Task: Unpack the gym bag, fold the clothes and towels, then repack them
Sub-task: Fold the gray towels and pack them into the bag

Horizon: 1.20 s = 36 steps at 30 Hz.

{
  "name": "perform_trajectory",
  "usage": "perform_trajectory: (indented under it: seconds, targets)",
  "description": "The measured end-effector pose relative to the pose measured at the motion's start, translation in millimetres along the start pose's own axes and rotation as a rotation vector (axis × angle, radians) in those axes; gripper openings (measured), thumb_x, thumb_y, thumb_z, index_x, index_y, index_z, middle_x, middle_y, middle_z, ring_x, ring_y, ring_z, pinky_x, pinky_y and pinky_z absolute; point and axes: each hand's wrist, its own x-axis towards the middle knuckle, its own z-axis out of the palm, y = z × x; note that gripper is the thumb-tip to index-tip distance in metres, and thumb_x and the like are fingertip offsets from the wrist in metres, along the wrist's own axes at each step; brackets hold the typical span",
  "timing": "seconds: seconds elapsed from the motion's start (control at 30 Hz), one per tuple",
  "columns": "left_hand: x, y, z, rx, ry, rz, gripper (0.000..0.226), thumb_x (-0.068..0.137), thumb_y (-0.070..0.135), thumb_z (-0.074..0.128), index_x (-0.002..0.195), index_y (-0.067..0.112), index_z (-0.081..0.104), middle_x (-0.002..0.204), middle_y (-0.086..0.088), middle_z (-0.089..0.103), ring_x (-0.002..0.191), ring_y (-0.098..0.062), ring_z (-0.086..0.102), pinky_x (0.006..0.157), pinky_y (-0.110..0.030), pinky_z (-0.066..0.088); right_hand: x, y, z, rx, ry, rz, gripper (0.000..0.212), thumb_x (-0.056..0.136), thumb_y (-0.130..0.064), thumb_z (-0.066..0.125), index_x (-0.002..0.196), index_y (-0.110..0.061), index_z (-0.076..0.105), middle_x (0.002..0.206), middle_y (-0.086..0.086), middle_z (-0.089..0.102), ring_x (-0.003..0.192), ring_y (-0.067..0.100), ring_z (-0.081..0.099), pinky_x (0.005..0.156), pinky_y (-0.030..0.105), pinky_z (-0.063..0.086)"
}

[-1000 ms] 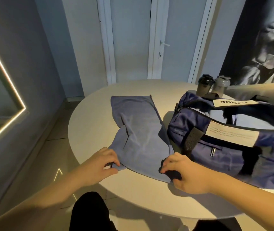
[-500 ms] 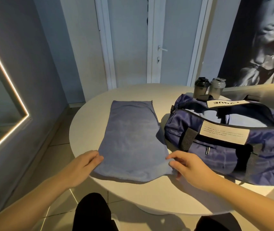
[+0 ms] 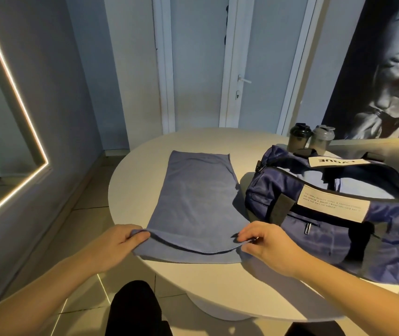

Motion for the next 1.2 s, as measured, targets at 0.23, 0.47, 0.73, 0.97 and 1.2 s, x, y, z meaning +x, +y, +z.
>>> perform_trajectory:
  seconds: [0.23, 0.47, 0.73, 0.97, 1.2]
  targets:
    - [-10.2, 5.9, -18.2, -0.086, -0.01, 0.084, 0.011, 0.093, 0.05, 0.062, 0.095, 0.046, 0.072, 0.092, 0.013, 0.073, 0.089, -0.007, 0.069, 0.083, -0.03, 0.058, 9.5, -28.6, -17.8, 0.114, -0.137, 0.061, 0.01, 0.096, -0.022, 0.068, 0.089, -0.022, 0.076, 0.084, -0.001, 0.075, 0.074, 0.017, 0.067, 0.072, 0.029, 0.057]
    - [30.1, 16.7, -55.9, -0.137, 0.102, 0.07, 0.037, 0.095, 0.052, 0.053, 0.08, 0.025, 0.072, 0.068, -0.005, 0.065, 0.063, -0.018, 0.059, 0.067, -0.033, 0.048, 66.1, -64.3, -50.3, -0.247, -0.123, -0.013, 0.017, 0.099, -0.037, 0.061, 0.097, -0.022, 0.069, 0.087, -0.009, 0.068, 0.079, 0.009, 0.064, 0.072, 0.025, 0.054]
    - [166.6, 18.9, -104.7, -0.029, 0.298, 0.085, 0.042, 0.102, 0.041, 0.055, 0.092, 0.005, 0.075, 0.075, -0.015, 0.068, 0.067, -0.02, 0.061, 0.072, -0.036, 0.048, 206.6, -83.2, -98.6, -0.455, 0.02, 0.058, 0.021, 0.1, -0.027, 0.061, 0.107, -0.01, 0.071, 0.108, 0.011, 0.069, 0.091, 0.025, 0.06, 0.077, 0.036, 0.051]
    - [290.4, 1.9, -114.4, -0.021, 0.38, 0.021, 0.041, 0.101, 0.037, 0.06, 0.082, 0.003, 0.073, 0.072, -0.01, 0.065, 0.071, -0.024, 0.059, 0.063, -0.031, 0.038, 323.1, -50.7, -103.7, -0.459, -0.004, 0.341, 0.025, 0.102, -0.021, 0.057, 0.109, 0.0, 0.067, 0.095, 0.024, 0.069, 0.061, 0.031, 0.064, 0.046, 0.031, 0.052]
    - [391.6, -48.1, -69.1, -0.151, 0.308, -0.107, 0.025, 0.094, 0.022, 0.072, 0.072, 0.009, 0.073, 0.078, -0.009, 0.067, 0.075, -0.021, 0.059, 0.062, -0.029, 0.042, 400.2, 54.0, -74.7, -0.471, -0.012, 0.498, 0.03, 0.099, -0.023, 0.061, 0.119, -0.002, 0.069, 0.116, 0.017, 0.069, 0.104, 0.033, 0.065, 0.089, 0.039, 0.056]
